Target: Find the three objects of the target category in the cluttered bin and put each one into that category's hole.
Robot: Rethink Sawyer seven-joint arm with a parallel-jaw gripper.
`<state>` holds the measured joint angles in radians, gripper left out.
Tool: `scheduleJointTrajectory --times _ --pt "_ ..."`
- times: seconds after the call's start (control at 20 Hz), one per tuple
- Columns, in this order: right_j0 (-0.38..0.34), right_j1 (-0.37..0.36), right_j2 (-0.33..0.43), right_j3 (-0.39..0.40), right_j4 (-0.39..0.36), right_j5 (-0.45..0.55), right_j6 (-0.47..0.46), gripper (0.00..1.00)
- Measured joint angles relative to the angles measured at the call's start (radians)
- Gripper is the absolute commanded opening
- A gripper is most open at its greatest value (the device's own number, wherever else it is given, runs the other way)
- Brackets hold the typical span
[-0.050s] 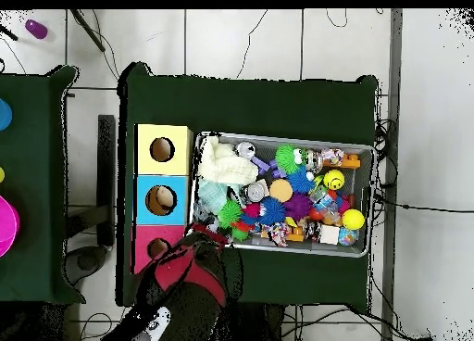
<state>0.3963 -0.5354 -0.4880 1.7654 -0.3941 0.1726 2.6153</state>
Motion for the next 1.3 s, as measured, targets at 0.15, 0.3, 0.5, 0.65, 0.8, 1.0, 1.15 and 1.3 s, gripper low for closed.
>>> scheduleJointTrajectory --times 0.15,0.3,0.5,0.65,0.8,1.0,1.15,1.3 --pt "-0.001 0.009 0.0 -0.02 -0.009 0.003 0.0 1.0" --pt "-0.001 0.006 0.0 -0.036 -0.01 0.009 0.0 1.0" --pt "-0.005 -0.003 0.0 -0.05 -0.011 0.008 0.0 1.0" --pt "-0.027 -0.019 0.007 -0.054 -0.023 0.009 0.0 1.0" --pt "-0.065 -0.043 0.02 -0.054 -0.043 0.009 0.0 1.0" --pt "-0.164 -0.095 0.058 -0.053 -0.098 0.009 0.0 1.0" --pt "-0.235 -0.13 0.092 -0.051 -0.143 0.008 0.0 1.0" --pt "-0.325 -0.169 0.146 -0.039 -0.194 0.007 -0.001 1.0"
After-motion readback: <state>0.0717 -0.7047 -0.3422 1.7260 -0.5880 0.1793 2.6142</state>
